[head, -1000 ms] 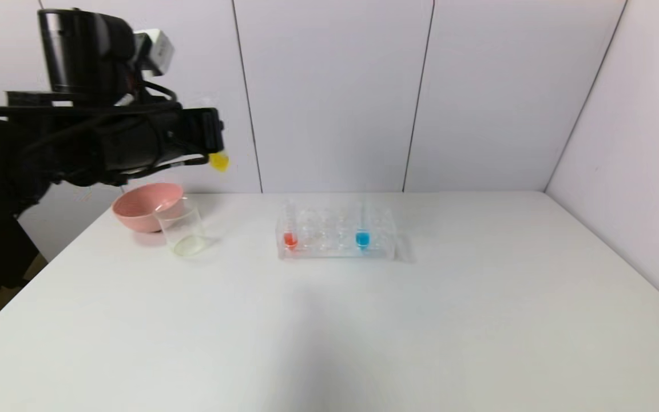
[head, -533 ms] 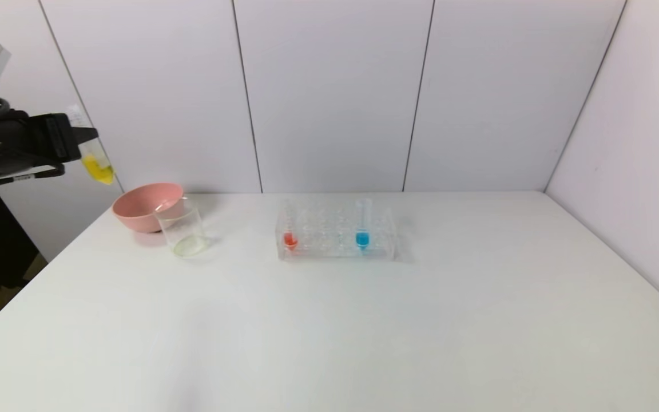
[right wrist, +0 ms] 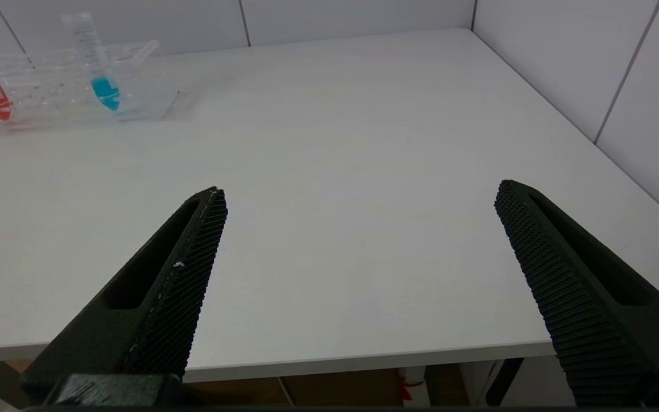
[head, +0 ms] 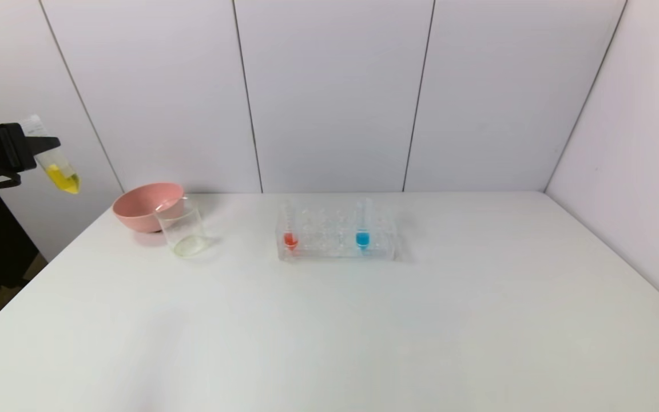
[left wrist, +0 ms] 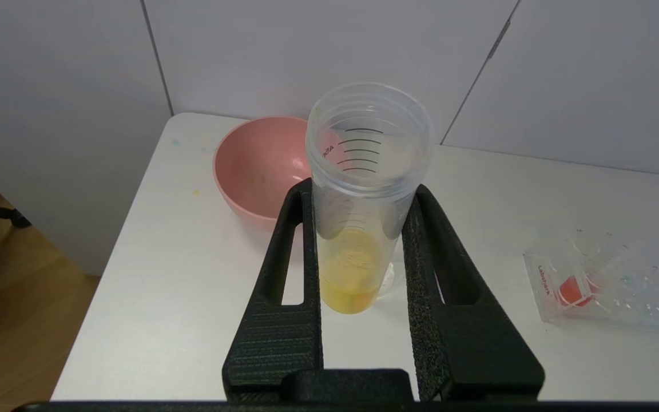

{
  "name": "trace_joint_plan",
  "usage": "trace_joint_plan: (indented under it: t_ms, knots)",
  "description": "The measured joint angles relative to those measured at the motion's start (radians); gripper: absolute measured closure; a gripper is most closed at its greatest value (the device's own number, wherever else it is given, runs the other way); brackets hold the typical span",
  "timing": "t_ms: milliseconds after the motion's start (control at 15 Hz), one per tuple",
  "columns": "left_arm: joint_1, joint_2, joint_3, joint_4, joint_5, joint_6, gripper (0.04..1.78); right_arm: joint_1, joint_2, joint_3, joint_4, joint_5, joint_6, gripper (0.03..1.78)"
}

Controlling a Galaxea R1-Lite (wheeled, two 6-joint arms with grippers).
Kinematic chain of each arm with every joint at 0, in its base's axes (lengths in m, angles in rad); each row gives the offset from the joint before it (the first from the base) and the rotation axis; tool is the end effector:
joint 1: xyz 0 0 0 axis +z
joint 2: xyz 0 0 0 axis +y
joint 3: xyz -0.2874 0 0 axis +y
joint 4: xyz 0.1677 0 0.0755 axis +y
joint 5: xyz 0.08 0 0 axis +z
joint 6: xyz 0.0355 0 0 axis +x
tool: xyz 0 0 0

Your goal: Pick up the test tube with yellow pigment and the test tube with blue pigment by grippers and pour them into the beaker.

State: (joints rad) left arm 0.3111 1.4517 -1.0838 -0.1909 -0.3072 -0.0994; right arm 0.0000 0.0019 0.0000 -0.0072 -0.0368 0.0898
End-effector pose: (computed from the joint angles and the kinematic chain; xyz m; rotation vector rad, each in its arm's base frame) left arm 0.2523 0.0698 0.2755 -0.1530 0.1684 0.0123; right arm -0.0041 -0.0013 0.0763 0.0899 -0.0069 -0.0365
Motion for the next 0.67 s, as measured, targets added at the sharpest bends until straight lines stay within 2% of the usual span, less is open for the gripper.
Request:
trace_joint_plan:
  t_ms: [533, 667]
  knots:
    - [0.016, 0.127, 0.0, -0.189, -0.024, 0.063, 1.38, 0.0, 0.0, 0.0, 0.0, 0.0, 0.0, 0.1]
    - [0.016, 0.164, -0.021, -0.19, -0.085, 0.073, 1.38, 0.0, 0.0, 0.0, 0.0, 0.0, 0.0, 0.1]
